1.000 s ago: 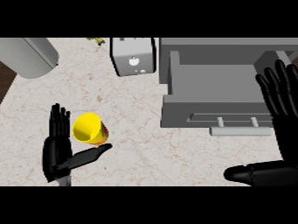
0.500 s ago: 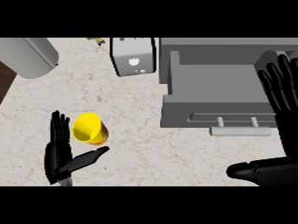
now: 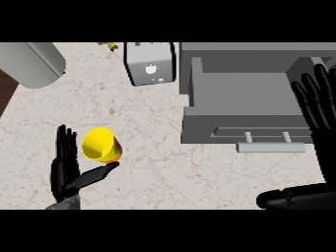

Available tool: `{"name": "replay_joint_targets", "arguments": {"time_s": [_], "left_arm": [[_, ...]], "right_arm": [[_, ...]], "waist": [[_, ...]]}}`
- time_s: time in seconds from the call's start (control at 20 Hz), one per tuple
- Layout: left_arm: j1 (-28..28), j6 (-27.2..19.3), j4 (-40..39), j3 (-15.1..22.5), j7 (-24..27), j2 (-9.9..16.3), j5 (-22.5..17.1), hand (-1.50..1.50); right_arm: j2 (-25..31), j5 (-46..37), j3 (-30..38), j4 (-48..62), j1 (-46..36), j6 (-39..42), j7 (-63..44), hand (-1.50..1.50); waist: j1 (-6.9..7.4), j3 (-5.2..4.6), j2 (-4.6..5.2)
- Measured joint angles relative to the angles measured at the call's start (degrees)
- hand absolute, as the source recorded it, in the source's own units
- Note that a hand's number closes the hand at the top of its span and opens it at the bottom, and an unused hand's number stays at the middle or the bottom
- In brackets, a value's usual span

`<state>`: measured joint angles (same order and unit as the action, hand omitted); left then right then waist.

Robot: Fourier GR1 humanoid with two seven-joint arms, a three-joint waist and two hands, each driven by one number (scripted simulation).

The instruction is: Pick up the cup, place it into the drawer and close the drawer

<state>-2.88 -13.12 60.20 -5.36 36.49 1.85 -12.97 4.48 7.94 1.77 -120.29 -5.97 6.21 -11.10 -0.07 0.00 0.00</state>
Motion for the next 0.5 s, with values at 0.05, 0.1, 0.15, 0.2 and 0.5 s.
{"name": "replay_joint_targets", "arguments": {"time_s": [0.05,0.1,0.15,0.2,0.5], "left_arm": [[-0.34,0.25,-0.77,-0.06,0.46,-0.07,0.05,-1.50],[-0.67,1.12,-1.79,-0.57,1.07,0.34,-0.28,-1.50],[-1.58,1.96,-4.31,-1.14,2.79,0.34,-0.48,-1.50],[-3.00,1.92,-6.46,-1.57,3.93,0.22,-0.39,-1.50],[-6.24,3.82,-12.80,-2.59,7.45,0.01,-0.73,-1.50]], "right_arm": [[-0.26,-0.27,-0.21,-0.03,0.70,0.10,0.72,-1.50],[0.12,0.19,0.49,1.04,-0.02,0.50,1.14,-1.50],[0.31,0.39,0.83,1.21,-0.52,0.48,0.85,-1.50],[0.23,0.22,0.71,1.23,-0.47,0.44,0.94,-1.50],[0.27,0.87,0.81,-0.85,0.31,0.51,-0.39,-1.50]], "waist": [[0.00,-0.01,-0.02],[0.01,-0.01,-0.01],[-0.01,0.00,0.00],[-0.03,-0.01,0.01],[-0.08,-0.01,0.00]]}}
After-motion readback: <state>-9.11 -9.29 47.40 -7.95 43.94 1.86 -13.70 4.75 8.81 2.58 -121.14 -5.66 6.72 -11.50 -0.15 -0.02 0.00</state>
